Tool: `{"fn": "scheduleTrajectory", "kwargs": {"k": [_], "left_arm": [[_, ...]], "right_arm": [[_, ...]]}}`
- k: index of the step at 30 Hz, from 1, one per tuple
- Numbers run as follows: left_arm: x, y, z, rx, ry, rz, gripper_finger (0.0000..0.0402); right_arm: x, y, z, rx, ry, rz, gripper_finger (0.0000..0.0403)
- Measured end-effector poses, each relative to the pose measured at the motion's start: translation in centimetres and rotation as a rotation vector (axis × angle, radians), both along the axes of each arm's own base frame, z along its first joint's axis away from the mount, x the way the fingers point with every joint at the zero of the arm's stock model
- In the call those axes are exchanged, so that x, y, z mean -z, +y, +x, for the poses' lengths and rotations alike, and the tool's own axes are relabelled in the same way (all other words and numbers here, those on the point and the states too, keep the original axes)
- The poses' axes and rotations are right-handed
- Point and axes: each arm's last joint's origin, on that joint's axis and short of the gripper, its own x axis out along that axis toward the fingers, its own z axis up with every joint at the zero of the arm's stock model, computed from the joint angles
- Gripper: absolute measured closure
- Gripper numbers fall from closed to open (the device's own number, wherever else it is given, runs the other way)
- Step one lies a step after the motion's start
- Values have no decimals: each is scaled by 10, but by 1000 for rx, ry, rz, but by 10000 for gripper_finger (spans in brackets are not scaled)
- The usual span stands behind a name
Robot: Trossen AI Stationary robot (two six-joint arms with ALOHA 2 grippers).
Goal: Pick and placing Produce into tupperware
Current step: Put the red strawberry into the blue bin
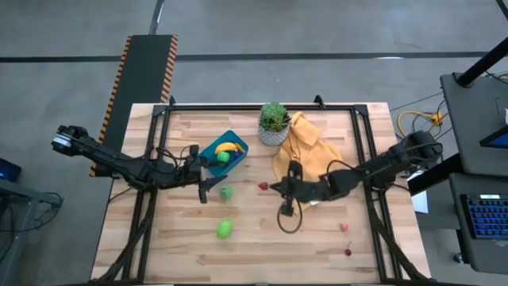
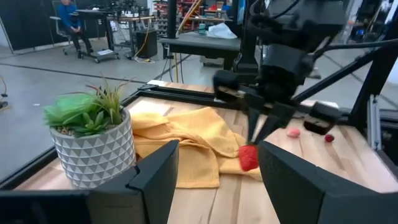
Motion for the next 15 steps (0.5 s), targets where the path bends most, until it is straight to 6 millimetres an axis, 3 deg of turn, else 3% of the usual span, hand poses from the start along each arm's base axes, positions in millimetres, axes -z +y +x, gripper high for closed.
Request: {"fn": "scheduleTrajectory", "kwargs": {"k": [8,15], "left_arm": [[0,-3,-1,13,2,-6,196],[-3,-2,-4,19,-3,28,196]], "right_arm": [[-9,-35,14,-53,-79,51,395],[-16,-53,24,-47,-106,5,394]]}}
